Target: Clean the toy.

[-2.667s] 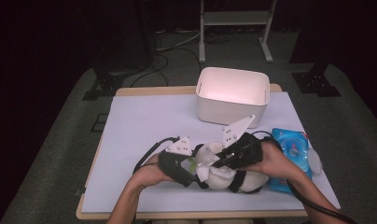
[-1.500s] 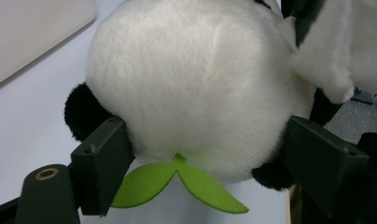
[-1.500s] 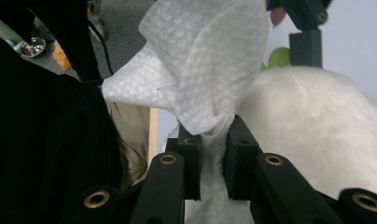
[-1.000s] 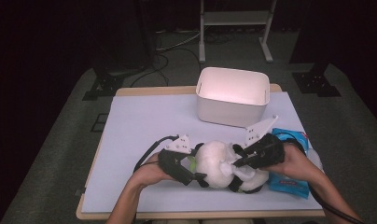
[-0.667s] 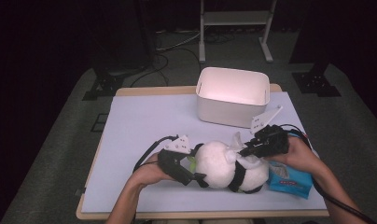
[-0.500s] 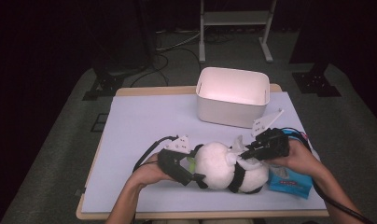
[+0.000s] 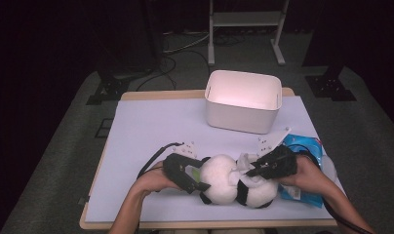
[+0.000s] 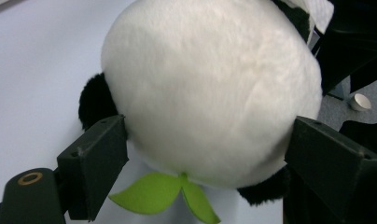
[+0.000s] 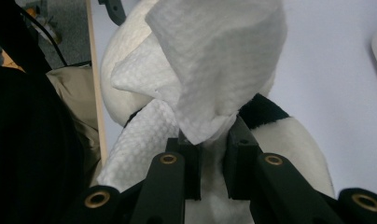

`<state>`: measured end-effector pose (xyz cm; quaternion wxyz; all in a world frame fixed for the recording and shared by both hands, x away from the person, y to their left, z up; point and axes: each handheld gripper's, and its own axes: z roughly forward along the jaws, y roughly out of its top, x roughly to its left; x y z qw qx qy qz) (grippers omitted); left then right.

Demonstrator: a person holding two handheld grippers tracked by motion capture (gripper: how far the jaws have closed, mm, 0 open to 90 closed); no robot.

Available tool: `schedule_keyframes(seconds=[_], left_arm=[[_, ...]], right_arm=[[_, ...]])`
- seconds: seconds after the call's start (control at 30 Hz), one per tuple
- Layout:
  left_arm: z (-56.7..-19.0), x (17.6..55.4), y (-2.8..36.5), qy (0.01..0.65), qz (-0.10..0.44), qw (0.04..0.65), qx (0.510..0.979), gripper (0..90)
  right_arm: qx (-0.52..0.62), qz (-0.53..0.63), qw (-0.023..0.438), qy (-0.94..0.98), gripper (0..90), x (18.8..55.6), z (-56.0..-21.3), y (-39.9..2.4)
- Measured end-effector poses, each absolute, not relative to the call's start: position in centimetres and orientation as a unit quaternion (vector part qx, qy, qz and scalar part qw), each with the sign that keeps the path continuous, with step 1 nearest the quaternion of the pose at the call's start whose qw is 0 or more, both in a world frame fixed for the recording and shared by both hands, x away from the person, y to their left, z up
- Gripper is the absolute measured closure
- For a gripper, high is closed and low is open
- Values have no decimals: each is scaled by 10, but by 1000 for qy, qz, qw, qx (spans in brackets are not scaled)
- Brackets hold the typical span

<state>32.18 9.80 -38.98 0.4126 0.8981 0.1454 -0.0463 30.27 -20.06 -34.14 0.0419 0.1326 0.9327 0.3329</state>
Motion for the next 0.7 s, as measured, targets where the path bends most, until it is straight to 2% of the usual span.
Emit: schedule_keyframes(seconds=[0.7], left_arm=[[-382,332,100,140,-55,425,893,100]], right_arm=[[91,320,39,942,784,285,-340,-179]])
